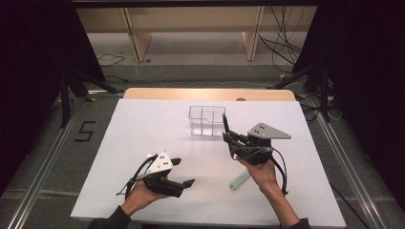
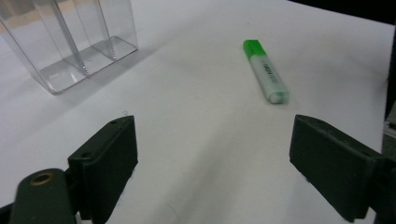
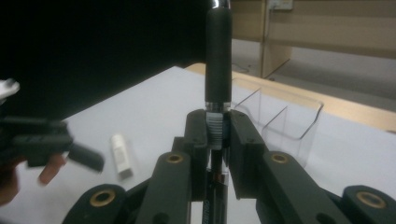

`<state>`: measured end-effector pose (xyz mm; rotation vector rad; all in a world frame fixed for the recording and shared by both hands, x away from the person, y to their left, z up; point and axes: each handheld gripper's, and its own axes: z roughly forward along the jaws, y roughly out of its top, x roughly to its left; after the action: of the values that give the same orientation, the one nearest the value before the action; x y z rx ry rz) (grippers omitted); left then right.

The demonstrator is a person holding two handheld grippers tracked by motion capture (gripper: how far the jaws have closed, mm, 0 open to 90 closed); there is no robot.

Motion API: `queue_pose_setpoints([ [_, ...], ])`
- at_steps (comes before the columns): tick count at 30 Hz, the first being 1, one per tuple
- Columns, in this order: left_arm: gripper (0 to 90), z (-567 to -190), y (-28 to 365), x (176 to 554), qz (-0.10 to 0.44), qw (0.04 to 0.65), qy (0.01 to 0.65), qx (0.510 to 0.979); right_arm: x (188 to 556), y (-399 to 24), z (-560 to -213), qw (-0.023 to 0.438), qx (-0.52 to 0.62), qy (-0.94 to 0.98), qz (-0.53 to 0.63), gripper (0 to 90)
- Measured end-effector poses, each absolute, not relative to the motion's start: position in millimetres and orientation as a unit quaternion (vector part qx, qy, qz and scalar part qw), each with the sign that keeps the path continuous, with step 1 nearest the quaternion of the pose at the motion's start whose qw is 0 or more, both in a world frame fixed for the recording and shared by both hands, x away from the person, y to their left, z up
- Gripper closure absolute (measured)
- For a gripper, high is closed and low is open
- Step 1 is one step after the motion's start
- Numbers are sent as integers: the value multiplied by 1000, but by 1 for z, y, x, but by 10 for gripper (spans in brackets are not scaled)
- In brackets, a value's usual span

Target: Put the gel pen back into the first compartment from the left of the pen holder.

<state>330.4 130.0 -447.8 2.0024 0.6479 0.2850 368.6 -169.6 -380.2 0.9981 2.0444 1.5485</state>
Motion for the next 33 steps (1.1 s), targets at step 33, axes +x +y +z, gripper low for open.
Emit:
queue_pose_setpoints([
  [33,155,-460,167,328,155,535,342,757,477,-100,-365,186,390,707,559,795],
])
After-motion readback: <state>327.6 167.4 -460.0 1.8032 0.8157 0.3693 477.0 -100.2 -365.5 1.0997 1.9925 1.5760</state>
